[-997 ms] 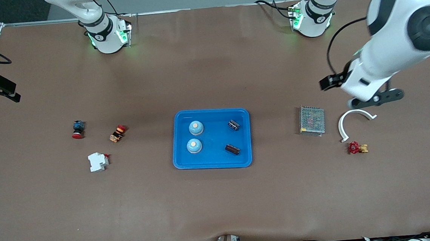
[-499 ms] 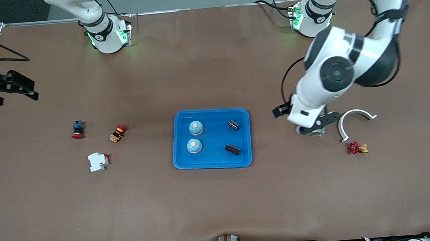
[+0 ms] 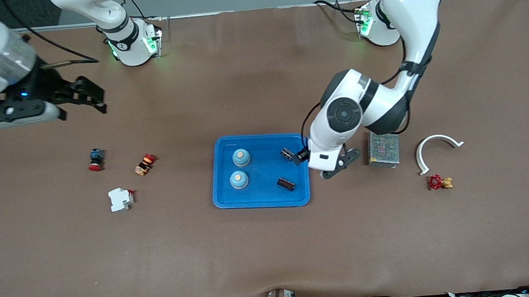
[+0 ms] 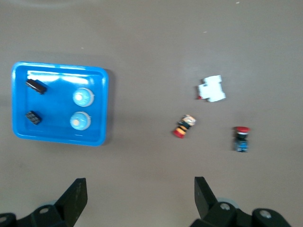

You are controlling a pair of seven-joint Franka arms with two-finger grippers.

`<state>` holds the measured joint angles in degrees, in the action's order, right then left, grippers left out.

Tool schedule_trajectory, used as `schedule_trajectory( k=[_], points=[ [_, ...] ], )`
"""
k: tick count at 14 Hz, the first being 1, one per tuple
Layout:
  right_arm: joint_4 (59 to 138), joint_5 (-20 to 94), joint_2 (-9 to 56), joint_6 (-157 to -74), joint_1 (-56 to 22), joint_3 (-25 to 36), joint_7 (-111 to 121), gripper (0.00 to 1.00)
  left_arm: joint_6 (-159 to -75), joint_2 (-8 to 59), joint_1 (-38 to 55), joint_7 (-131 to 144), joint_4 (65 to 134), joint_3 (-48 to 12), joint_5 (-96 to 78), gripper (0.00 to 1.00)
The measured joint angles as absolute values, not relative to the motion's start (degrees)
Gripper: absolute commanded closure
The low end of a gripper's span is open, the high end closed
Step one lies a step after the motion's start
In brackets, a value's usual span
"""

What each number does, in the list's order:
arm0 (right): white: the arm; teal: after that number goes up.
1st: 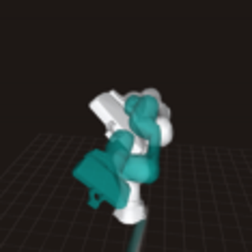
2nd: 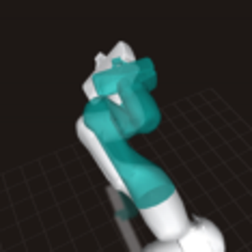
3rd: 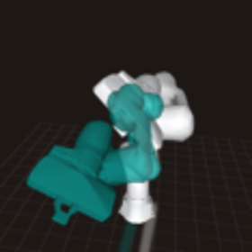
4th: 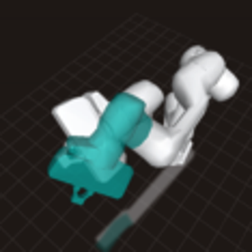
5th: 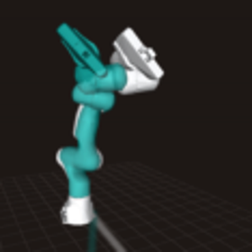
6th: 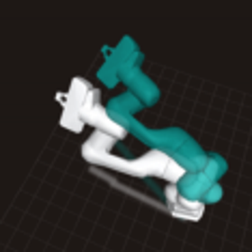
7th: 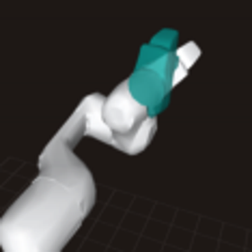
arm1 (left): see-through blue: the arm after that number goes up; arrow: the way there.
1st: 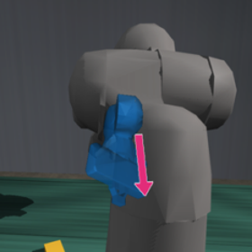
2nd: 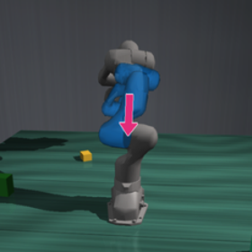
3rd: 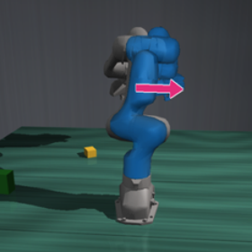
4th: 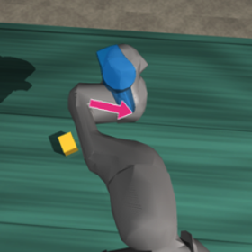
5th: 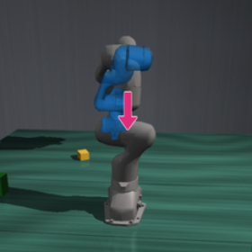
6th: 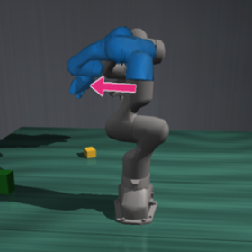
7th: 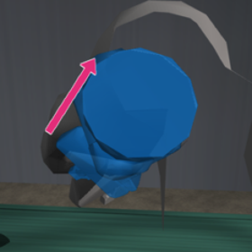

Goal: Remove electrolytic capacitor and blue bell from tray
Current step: 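Grasp the capacitor with the left gripper while the right gripper reaches the bell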

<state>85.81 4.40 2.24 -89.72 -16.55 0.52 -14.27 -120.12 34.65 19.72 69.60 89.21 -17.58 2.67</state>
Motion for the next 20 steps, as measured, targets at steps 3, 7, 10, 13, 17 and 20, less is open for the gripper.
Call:
schedule_trajectory(
  k=[3, 7, 10, 13, 17, 20],
  points=[
    [86.1, 4.5, 5.9, -93.8, -23.3, 0.4, -22.8, 0.00, -123.6, 38.2, 21.9, 76.5, 89.2, -17.6, 6.1, 0.21],
    [86.3, 4.6, 13.3, -101.1, -30.3, 0.4, -29.3, 0.00, -128.3, 41.8, 23.8, 81.5, 89.2, -17.5, 7.4, 0.23],
    [86.5, 4.7, 19.9, -108.2, -32.9, 0.4, -29.9, 0.00, -130.1, 43.9, 24.3, 83.9, 89.2, -17.5, 8.2, 0.29],
    [86.6, 4.7, 26.9, -113.5, -34.1, 0.5, -30.1, 0.00, -130.6, 45.7, 24.6, 84.9, 89.1, -17.5, 8.3, 0.35],
    [86.5, 4.7, 33.7, -117.3, -34.4, 0.5, -29.9, 0.00, -131.8, 46.9, 24.8, 85.5, 89.0, -17.5, 8.3, 0.61],
    [86.4, 4.7, 35.8, -118.5, -34.8, 0.4, -29.5, 0.00, -131.8, 46.9, 25.0, 85.7, 88.9, -17.5, 8.3, 1.00]
  ],
)
